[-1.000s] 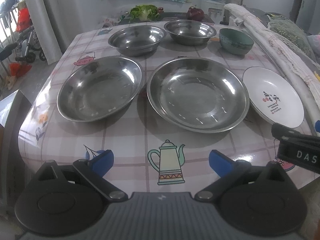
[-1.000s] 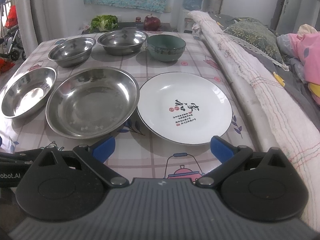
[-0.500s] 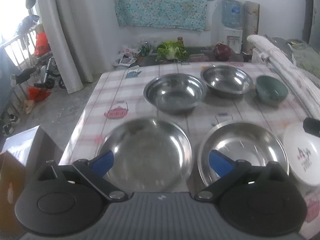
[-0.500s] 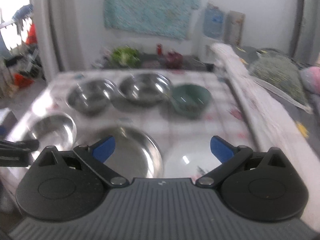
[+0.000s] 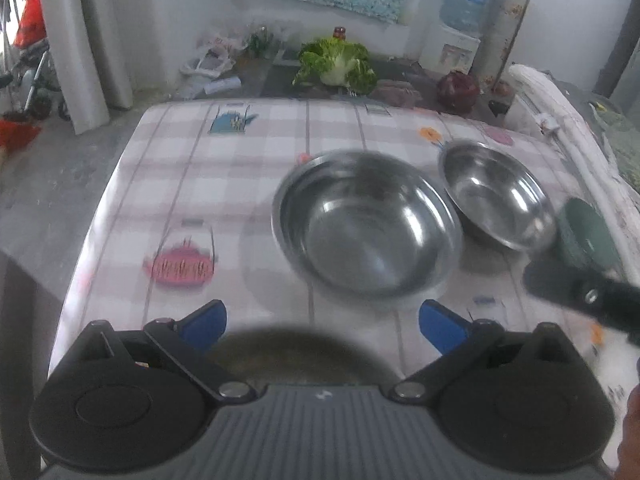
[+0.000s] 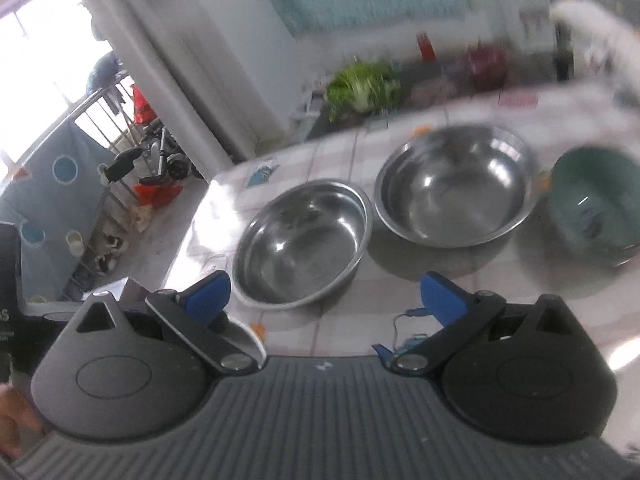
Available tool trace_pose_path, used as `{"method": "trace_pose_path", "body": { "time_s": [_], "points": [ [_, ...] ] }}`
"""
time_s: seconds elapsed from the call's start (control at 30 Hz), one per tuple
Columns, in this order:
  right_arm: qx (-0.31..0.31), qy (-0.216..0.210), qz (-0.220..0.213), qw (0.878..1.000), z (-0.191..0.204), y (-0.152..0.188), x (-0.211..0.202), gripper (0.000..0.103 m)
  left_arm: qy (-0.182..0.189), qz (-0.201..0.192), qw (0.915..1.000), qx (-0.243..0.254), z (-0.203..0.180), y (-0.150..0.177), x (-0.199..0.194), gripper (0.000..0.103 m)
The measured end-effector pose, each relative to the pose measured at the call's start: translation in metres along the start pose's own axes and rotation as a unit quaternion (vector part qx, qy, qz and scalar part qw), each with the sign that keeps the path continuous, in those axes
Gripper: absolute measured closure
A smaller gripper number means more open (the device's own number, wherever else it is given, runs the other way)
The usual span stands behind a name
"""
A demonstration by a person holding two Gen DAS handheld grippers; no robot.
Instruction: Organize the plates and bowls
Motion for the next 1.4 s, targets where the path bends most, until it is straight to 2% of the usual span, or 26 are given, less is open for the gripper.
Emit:
{"method": "trace_pose_path", "body": {
  "time_s": [0.13,0.2,0.3,0.37,0.43,0.47,0.57,0.7,0.73,0.87,0.93,1.0,1.1,1.13,1.2,1.4],
  "points": [
    [0.029,-0.005,0.030,0.999,-0.014,-0.010,0.053,0.010,-0.039,-0.019,0.9987,0.026,0.001,-0.027,0.027,0.003],
    [0.029,-0.008,0.037,0.999,-0.016,-0.014,0.066,0.013,-0.055,-0.018,0.9974,0.042,0.002,-0.040,0.040,0.010],
    [0.024,-0.008,0.047,0.999,-0.013,-0.020,0.080,0.026,-0.072,-0.007,0.9955,0.061,-0.001,-0.053,0.056,0.018],
    [0.018,-0.001,0.052,0.998,-0.014,-0.024,0.089,0.033,-0.086,0.000,0.9934,0.075,-0.004,-0.057,0.065,0.020],
    [0.017,0.002,0.057,0.998,-0.017,-0.029,0.096,0.048,-0.098,0.006,0.9912,0.088,-0.008,-0.059,0.074,0.021],
    [0.015,0.004,0.058,0.998,-0.017,-0.030,0.098,0.051,-0.102,0.008,0.9903,0.093,-0.009,-0.058,0.077,0.023],
    [0.005,0.014,0.059,0.998,-0.019,-0.031,0.103,0.059,-0.112,0.022,0.9884,0.100,-0.012,-0.057,0.090,0.036],
    [-0.003,0.022,0.063,0.998,-0.022,-0.031,0.113,0.078,-0.118,0.044,0.9882,0.088,-0.011,-0.056,0.103,0.056],
    [-0.002,0.022,0.063,0.998,-0.022,-0.031,0.114,0.082,-0.121,0.042,0.9883,0.084,-0.010,-0.056,0.103,0.057],
    [-0.011,0.027,0.063,0.998,-0.023,-0.031,0.118,0.086,-0.130,0.045,0.9872,0.081,-0.008,-0.057,0.104,0.061],
    [-0.014,0.028,0.064,0.997,-0.025,-0.032,0.120,0.089,-0.130,0.050,0.9870,0.080,-0.008,-0.059,0.105,0.059],
    [-0.014,0.027,0.067,0.997,-0.026,-0.032,0.123,0.090,-0.137,0.056,0.9859,0.079,-0.007,-0.062,0.105,0.051],
    [-0.014,0.027,0.068,0.997,-0.026,-0.033,0.127,0.090,-0.144,0.058,0.9847,0.079,-0.006,-0.065,0.107,0.050],
    [-0.016,0.026,0.067,0.997,-0.025,-0.032,0.127,0.090,-0.147,0.059,0.9843,0.078,-0.005,-0.066,0.108,0.051],
    [-0.018,0.024,0.068,0.997,-0.023,-0.032,0.128,0.090,-0.140,0.063,0.9855,0.071,-0.005,-0.066,0.108,0.062],
    [-0.024,0.022,0.068,0.997,-0.021,-0.031,0.129,0.090,-0.139,0.064,0.9864,0.060,-0.001,-0.064,0.103,0.068]
  ]
}}
Point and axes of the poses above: each gripper's, at about its wrist camera, not at the fingertips, and x roughly the way its jaws point, z to its left, y to its underside, the point moved 5 cm from there along x, roughly the way its jaws point, and after that the axes turned 7 degrees about z, right-handed, at the moved point
